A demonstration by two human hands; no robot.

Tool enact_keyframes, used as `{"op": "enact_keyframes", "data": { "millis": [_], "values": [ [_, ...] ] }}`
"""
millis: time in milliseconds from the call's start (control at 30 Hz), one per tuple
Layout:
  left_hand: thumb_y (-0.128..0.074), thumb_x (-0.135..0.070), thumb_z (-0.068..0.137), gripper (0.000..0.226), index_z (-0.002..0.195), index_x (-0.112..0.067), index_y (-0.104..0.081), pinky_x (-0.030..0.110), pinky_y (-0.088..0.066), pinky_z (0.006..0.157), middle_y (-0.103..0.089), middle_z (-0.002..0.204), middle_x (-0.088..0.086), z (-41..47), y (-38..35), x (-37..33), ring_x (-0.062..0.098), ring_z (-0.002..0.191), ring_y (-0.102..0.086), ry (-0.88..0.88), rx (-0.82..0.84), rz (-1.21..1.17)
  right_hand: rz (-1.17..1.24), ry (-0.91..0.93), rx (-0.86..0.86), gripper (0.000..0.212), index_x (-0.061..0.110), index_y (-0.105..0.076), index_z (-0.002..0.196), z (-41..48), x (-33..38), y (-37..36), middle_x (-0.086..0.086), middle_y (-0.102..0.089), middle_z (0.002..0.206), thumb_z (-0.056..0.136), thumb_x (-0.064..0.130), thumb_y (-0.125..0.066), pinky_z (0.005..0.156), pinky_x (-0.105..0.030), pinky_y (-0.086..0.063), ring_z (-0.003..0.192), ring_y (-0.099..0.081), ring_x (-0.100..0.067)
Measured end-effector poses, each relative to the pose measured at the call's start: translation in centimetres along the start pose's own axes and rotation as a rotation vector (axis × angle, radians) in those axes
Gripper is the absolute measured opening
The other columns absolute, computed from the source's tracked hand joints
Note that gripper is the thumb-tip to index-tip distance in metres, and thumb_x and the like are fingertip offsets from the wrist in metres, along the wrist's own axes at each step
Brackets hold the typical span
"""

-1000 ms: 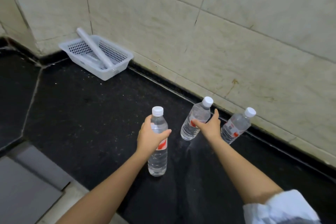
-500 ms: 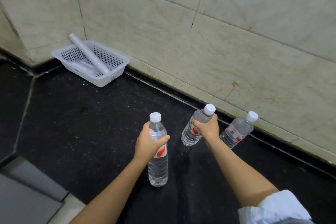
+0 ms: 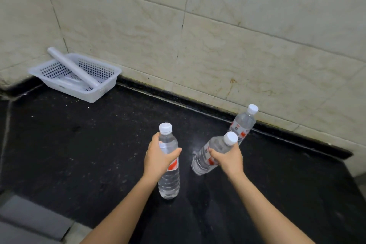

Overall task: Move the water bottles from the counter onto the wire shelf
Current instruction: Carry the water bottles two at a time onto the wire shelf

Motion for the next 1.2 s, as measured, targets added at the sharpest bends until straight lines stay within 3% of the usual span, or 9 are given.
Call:
{"op": "enact_keyframes", "data": {
  "millis": [100, 200, 367, 533, 633, 833, 1000, 1200],
  "values": [
    [-0.076, -0.027, 0.068, 0.066, 0.124, -0.027, -0.042, 0.041, -0.047, 0.093, -0.056, 0.119, 0.0, -0.7, -0.2, -0.1, 0.02, 0.108, -0.056, -0.035, 0.013, 0.0, -0.027, -0.036, -0.026, 0.051, 0.014, -0.054, 0.109, -1.7, -1.1, 2.3, -0.005, -0.062, 0.101, 0.065, 0.017, -0.079, 0.092, -0.045, -0.048, 0.103, -0.061, -0.029],
    [-0.076, -0.024, 0.068, 0.065, 0.124, -0.026, -0.043, 0.035, -0.045, 0.089, -0.055, 0.119, -0.001, -1.6, -0.7, -0.3, 0.017, 0.104, -0.054, -0.07, 0.028, 0.011, -0.092, -0.061, -0.06, 0.052, 0.014, -0.055, 0.112, -3.7, -2.1, 4.9, -0.007, -0.064, 0.103, 0.066, 0.021, -0.078, 0.09, -0.042, -0.048, 0.102, -0.061, -0.028],
    [-0.076, -0.026, 0.066, 0.065, 0.122, -0.026, -0.045, 0.048, -0.043, 0.096, -0.053, 0.118, 0.002, -3.5, -2.9, -1.3, 0.023, 0.111, -0.051, -0.181, 0.072, 0.132, -0.067, -0.067, -0.149, 0.045, 0.018, -0.056, 0.102, -7.2, -4.0, 9.8, 0.001, -0.063, 0.093, 0.064, 0.021, -0.08, 0.087, -0.042, -0.051, 0.093, -0.062, -0.024],
    [-0.076, -0.016, 0.066, 0.064, 0.123, -0.019, -0.048, 0.049, -0.039, 0.098, -0.051, 0.122, 0.012, -6.5, -5.0, -2.3, 0.032, 0.116, -0.047, -0.173, 0.018, 0.118, -0.002, -0.097, -0.233, 0.044, 0.022, -0.054, 0.097, -11.2, -6.8, 15.0, 0.002, -0.063, 0.09, 0.062, 0.021, -0.081, 0.086, -0.041, -0.051, 0.091, -0.063, -0.022],
    [-0.075, -0.011, 0.068, 0.062, 0.123, -0.015, -0.048, 0.041, -0.039, 0.096, -0.051, 0.121, 0.014, -9.9, -6.2, -2.9, 0.03, 0.114, -0.049, -0.169, 0.019, 0.038, 0.028, -0.116, -0.287, 0.046, 0.021, -0.055, 0.098, -14.2, -9.3, 18.4, 0.0, -0.065, 0.092, 0.061, 0.021, -0.082, 0.086, -0.041, -0.051, 0.091, -0.063, -0.023],
    [-0.077, -0.01, 0.066, 0.053, 0.111, -0.02, -0.052, 0.044, -0.046, 0.092, -0.06, 0.11, 0.008, -20.6, -12.7, -4.1, 0.027, 0.101, -0.058, -0.211, 0.256, -0.041, 0.058, -0.174, -0.412, 0.045, 0.02, -0.058, 0.096, -22.2, -14.9, 26.6, -0.004, -0.068, 0.093, 0.059, 0.021, -0.083, 0.085, -0.043, -0.051, 0.09, -0.064, -0.025],
    [-0.074, -0.002, 0.068, 0.036, 0.09, -0.022, -0.052, 0.034, -0.047, 0.078, -0.061, 0.087, 0.0, -30.1, -18.8, -4.7, 0.021, 0.083, -0.06, -0.197, 0.477, -0.142, 0.078, -0.232, -0.545, 0.047, 0.022, -0.056, 0.098, -29.8, -19.3, 33.4, 0.0, -0.066, 0.094, 0.059, 0.021, -0.083, 0.084, -0.038, -0.049, 0.092, -0.063, -0.024],
    [-0.075, -0.003, 0.069, 0.043, 0.101, -0.017, -0.05, 0.026, -0.046, 0.075, -0.061, 0.089, -0.004, -39.7, -25.6, -6.2, 0.014, 0.083, -0.059, -0.26, 0.729, -0.138, 0.12, -0.27, -0.76, 0.05, 0.032, -0.055, 0.087, -37.7, -22.7, 40.4, -0.002, -0.069, 0.092, 0.041, 0.043, -0.074, 0.082, -0.044, -0.052, 0.09, -0.065, -0.026]
  ]
}}
Point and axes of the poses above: each hand's wrist, its own z-axis towards the middle knuckle, its own y-axis out of the back of the hand, x = y × z, the point moved 5 cm from there along z, towards the middle knuckle
